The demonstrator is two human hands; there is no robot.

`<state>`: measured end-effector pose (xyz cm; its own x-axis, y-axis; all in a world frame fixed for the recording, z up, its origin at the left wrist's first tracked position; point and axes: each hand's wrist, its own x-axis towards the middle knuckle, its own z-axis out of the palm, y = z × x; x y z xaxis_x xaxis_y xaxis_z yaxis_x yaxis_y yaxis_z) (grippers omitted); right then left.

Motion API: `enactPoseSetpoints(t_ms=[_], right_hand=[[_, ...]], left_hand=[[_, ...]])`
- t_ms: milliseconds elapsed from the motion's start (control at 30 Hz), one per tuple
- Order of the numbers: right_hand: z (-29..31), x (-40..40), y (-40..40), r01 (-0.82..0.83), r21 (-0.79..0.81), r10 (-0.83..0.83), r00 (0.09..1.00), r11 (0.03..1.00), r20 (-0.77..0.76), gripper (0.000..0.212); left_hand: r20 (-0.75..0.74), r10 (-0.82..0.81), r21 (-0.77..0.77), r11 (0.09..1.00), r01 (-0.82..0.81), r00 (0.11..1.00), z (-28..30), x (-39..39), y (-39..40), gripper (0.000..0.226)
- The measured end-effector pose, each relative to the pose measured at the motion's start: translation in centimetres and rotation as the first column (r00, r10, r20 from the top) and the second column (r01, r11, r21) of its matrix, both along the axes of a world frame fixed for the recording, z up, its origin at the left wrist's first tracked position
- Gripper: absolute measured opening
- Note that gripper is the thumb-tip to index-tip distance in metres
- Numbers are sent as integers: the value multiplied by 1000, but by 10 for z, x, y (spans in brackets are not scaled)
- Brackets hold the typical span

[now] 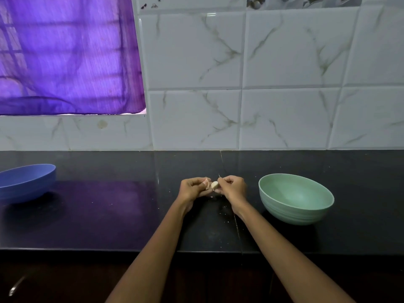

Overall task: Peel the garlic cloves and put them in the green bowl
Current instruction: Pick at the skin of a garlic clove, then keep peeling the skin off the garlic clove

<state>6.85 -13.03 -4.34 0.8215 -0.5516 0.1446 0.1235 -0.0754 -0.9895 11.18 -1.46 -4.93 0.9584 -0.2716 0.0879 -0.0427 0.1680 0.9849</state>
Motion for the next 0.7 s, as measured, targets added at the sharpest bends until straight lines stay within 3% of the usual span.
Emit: enactPoseSetpoints(t_ms=[200, 433, 500, 600, 700], right_hand=[[7, -3, -2, 10, 8, -10, 999, 1000, 42, 14], [8, -3, -4, 12, 58, -17, 997, 998, 77, 7], [5, 0, -7, 1, 45, -4, 998, 999, 61, 12], [0, 4, -9, -44, 43, 42, 998, 998, 39, 17], [1, 5, -9, -74, 61, 72, 997, 995, 42, 17]], left_hand=[[-86, -20, -86, 996, 13, 996, 4, 0, 2, 24], [-35, -16, -11, 1000, 16, 999, 6, -3, 3, 24], [38, 2, 83, 997, -5, 999, 3, -3, 2, 25], [276, 13, 341, 933, -111, 961, 0, -4, 0, 24], [410, 23, 402, 893, -203, 912, 1, -6, -2, 23]])
